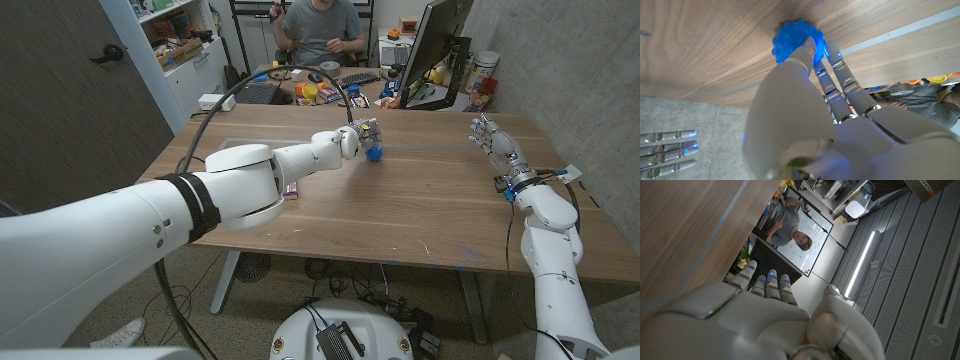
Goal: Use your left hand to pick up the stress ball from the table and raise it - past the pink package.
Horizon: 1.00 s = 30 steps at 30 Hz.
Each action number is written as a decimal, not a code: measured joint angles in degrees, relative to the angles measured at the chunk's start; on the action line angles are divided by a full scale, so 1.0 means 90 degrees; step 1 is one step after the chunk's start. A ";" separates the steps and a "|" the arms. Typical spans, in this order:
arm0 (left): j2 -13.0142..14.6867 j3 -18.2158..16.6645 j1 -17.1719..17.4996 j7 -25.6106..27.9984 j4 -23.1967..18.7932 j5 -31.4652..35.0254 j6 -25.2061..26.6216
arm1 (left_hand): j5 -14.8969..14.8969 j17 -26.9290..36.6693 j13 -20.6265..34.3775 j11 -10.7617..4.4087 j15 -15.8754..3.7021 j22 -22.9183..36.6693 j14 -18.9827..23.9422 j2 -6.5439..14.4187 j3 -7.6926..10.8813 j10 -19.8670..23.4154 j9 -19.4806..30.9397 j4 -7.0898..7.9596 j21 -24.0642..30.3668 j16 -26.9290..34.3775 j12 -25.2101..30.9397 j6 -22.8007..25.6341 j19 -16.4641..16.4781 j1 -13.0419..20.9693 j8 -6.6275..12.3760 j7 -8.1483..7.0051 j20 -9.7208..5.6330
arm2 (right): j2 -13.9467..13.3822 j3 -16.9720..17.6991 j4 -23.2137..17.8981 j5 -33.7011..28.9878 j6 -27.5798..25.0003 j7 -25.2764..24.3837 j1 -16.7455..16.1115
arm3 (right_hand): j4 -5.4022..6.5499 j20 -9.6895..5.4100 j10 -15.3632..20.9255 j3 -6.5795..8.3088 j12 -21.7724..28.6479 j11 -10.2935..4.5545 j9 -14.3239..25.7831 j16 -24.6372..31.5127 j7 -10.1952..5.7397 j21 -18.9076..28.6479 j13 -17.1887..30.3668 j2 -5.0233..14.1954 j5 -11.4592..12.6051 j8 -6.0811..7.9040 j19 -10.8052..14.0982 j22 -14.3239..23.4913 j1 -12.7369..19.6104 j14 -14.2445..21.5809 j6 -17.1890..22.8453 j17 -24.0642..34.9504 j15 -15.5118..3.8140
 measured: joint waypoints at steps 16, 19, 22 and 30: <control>-0.0151 -0.0784 -0.0240 -0.0625 -0.0111 0.0857 0.0643 | 0.0001 0.0000 0.0188 -0.0021 -0.0016 -0.0005 0.0050 0.0001 0.0004 -0.0030 0.0259 0.0004 0.0000 0.0003 0.0081 0.0000 0.0000 -0.0001 0.0195 0.0001 0.0000 | 0.0018 -0.0192 -0.0184 -0.0004 -0.0006 0.0061 -0.0082 | 0.0000 0.0000 -0.0023 0.0000 0.0000 0.0023 -0.0015 0.0000 -0.0023 -0.0025 0.0000 -0.0023 0.0000 0.0000 0.0000 0.0000 -0.0023 -0.0024 -0.0023 0.0000 0.0024; -0.0038 -0.1161 -0.0057 -0.0641 -0.0576 0.0999 0.0747 | 0.0000 0.0000 0.0230 -0.0001 -0.0016 -0.0005 0.0050 0.0001 0.0005 -0.0050 0.0311 0.0004 0.0000 0.0003 0.0092 0.0000 0.0000 -0.0001 0.0220 0.0001 0.0000 | 0.0018 -0.0203 -0.0193 -0.0004 -0.0009 0.0072 -0.0086 | 0.0000 0.0000 -0.0023 0.0000 0.0000 0.0023 -0.0015 0.0000 0.0001 -0.0025 0.0000 -0.0026 0.0000 0.0000 0.0000 0.0000 -0.0026 -0.0024 -0.0048 0.0000 0.0024; 0.0069 -0.1632 0.0170 -0.0813 -0.1184 0.1863 0.1188 | 0.0000 0.0000 0.0247 -0.0001 -0.0016 -0.0034 0.0050 0.0001 0.0005 -0.0051 0.0369 0.0004 0.0000 0.0004 0.0106 -0.0001 0.0000 -0.0001 0.0244 0.0002 0.0000 | 0.0021 -0.0275 -0.0271 -0.0004 -0.0010 0.0076 -0.0125 | 0.0000 0.0000 -0.0035 0.0000 0.0000 0.0012 -0.0014 0.0000 0.0000 -0.0025 0.0000 -0.0026 0.0000 0.0000 0.0000 0.0000 -0.0026 -0.0024 -0.0047 0.0000 0.0024; 0.0167 -0.2728 0.0730 -0.1264 -0.2417 0.3465 0.1609 | 0.0000 0.0000 0.0338 0.0000 -0.0016 -0.0036 0.0051 0.0000 0.0006 -0.0121 0.0500 0.0004 0.0000 0.0005 0.0179 -0.0002 0.0000 -0.0001 0.0343 0.0003 0.0000 | 0.0022 -0.0395 -0.0417 0.0013 0.0005 0.0114 -0.0200 | 0.0000 0.0000 -0.0034 0.0000 0.0000 0.0012 -0.0014 0.0000 0.0000 -0.0025 0.0000 -0.0026 0.0000 0.0000 0.0000 0.0000 -0.0026 -0.0024 -0.0047 0.0000 0.0023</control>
